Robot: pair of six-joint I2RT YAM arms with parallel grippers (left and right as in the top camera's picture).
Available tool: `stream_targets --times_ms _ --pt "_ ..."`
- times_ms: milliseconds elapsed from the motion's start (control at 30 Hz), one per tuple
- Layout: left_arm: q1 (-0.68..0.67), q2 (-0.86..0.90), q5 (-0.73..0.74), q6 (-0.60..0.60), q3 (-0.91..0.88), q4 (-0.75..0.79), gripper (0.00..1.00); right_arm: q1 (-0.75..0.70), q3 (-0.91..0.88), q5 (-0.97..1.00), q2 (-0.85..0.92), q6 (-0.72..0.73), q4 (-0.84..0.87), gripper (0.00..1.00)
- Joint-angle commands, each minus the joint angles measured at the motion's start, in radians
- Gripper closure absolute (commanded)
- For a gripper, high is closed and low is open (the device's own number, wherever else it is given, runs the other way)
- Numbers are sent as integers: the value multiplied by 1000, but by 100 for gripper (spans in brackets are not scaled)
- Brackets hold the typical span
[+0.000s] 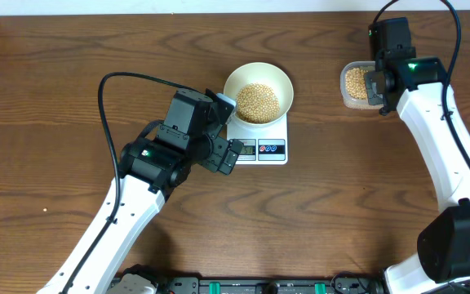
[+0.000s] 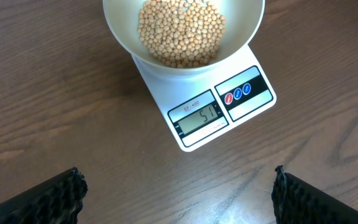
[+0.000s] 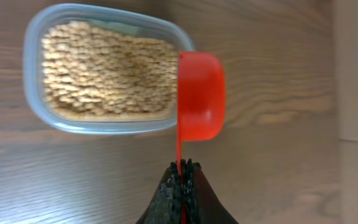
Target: Scoop item into bowl and weigh 50g on scale
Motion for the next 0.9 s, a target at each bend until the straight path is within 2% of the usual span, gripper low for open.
stream_targets --times_ms 0,100,233,433,867 --pt "3 -2 5 10 -4 -2 3 14 66 -351 -55 -87 19 99" --pt "3 -2 5 10 -4 -2 3 14 96 -708 -73 -99 116 99" --pt "3 -2 5 10 -4 -2 3 37 95 -929 -48 -99 219 99" --pt "3 -2 5 10 -4 -2 3 135 90 -932 69 -99 215 99" --pt "3 -2 5 10 -4 -2 3 205 85 -848 194 -100 208 99"
